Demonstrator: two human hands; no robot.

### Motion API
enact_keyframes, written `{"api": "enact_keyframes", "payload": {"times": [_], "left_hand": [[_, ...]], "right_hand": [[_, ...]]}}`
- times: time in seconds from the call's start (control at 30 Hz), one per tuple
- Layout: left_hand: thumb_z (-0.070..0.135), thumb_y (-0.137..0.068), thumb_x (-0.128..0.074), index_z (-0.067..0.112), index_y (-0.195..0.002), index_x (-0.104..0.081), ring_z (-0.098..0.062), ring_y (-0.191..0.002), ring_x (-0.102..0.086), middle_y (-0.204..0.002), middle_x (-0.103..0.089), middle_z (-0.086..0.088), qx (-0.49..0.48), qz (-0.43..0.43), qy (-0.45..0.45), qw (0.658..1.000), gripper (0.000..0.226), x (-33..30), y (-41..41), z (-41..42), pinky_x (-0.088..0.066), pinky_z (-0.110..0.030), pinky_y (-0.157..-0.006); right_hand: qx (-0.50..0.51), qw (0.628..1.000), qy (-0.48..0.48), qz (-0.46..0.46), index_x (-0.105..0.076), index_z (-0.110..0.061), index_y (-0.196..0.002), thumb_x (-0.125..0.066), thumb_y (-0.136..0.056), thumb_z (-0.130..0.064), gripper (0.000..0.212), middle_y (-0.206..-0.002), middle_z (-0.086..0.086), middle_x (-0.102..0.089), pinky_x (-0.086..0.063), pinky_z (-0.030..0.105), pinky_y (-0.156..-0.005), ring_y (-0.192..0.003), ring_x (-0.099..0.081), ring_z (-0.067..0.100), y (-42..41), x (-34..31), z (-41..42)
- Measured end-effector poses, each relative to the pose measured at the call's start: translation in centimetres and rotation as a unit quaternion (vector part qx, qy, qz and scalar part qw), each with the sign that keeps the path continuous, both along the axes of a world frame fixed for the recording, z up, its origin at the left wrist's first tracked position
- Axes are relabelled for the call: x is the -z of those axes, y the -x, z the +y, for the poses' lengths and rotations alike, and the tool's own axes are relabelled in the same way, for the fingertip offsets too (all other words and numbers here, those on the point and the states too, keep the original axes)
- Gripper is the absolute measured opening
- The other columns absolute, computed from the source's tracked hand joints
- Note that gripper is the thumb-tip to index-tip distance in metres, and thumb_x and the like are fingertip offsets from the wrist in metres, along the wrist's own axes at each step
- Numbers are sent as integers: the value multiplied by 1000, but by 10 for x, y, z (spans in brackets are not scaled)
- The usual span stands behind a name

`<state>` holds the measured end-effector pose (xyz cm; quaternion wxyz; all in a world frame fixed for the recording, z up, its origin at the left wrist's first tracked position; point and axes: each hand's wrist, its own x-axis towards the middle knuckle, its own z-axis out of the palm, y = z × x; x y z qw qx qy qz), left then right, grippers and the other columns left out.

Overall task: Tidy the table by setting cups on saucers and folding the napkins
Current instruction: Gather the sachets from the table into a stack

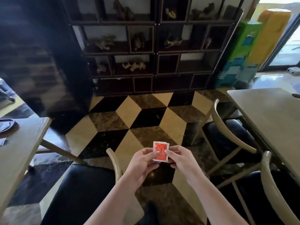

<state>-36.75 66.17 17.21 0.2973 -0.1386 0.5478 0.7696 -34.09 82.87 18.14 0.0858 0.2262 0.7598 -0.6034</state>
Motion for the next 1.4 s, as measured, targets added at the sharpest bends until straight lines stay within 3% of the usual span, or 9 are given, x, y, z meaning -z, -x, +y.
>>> {"api": "enact_keyframes", "payload": {"times": [0.13,0.37,0.5,0.6,0.7,0.9,1.0,1.2,1.4], "left_hand": [[27,-88,-77,9,-116,-65,-17,-95,-76,-100,-79,-7,-26,19,25,999,35,10,78,10,-57,-19,-68],[21,-86,-77,8,-120,-62,-25,-101,-75,-107,-78,-10,-116,1,-56,992,39,31,247,-3,-60,-30,-75],[20,-94,-69,5,-125,-66,-31,-108,-72,-116,-74,-17,-178,-3,-77,981,35,30,322,-33,-56,-45,-96],[18,-95,-67,3,-124,-68,-25,-102,-72,-118,-73,-19,-230,10,-85,969,33,29,360,-70,-59,-31,-78],[21,-92,-70,6,-122,-70,-27,-105,-72,-116,-74,-17,-305,26,-54,951,34,32,387,-114,-57,-31,-78],[19,-93,-68,17,-106,-79,-25,-105,-73,-113,-76,-12,-460,8,-32,887,17,48,430,-199,-52,-40,-92],[20,-93,-69,12,-116,-72,-26,-108,-72,-114,-76,-11,-533,-11,-34,846,25,57,453,-237,-53,-41,-87],[20,-85,-78,9,-125,-67,-30,-112,-70,-119,-74,-14,-651,-6,-42,758,43,56,486,-306,-55,-44,-95],[2,-92,-66,2,-106,-70,-22,-82,-78,-91,-79,-13,-772,-29,-5,635,15,45,490,-384,-59,-26,-62]], "right_hand": [[-34,999,-18,3,-66,-25,-106,-70,-93,-38,18,-100,-6,-74,-53,18,-68,-89,-72,7,92,-9,7],[-109,993,-36,-3,-69,-28,-104,-73,-90,-39,19,-96,-8,-77,-63,27,-78,-85,-75,3,280,-12,-14],[-175,984,-38,-10,-74,-29,-96,-71,-92,-36,8,-85,-11,-78,-61,21,-69,-81,-75,3,377,-12,-44],[-236,971,-20,-2,-76,-24,-100,-75,-90,-30,12,-91,-4,-80,-63,36,-83,-85,-77,11,439,-11,-80],[-284,959,-4,-6,-68,-24,-109,-80,-85,-33,28,-97,-2,-79,-63,39,-84,-86,-77,13,490,-5,-133],[-431,902,16,-16,-69,-20,-110,-76,-90,-32,24,-101,-2,-77,-62,24,-74,-86,-76,7,574,24,-255],[-487,873,13,-18,-67,-26,-112,-74,-91,-35,23,-102,-10,-73,-58,13,-64,-88,-72,5,610,41,-313],[-627,775,41,-72,-68,-19,-117,-75,-90,-29,29,-108,-1,-75,-59,17,-65,-94,-74,11,670,55,-432],[-724,680,58,-98,-70,-16,-101,-72,-92,-16,9,-93,2,-76,-56,16,-57,-74,-76,6,671,43,-552]]}}
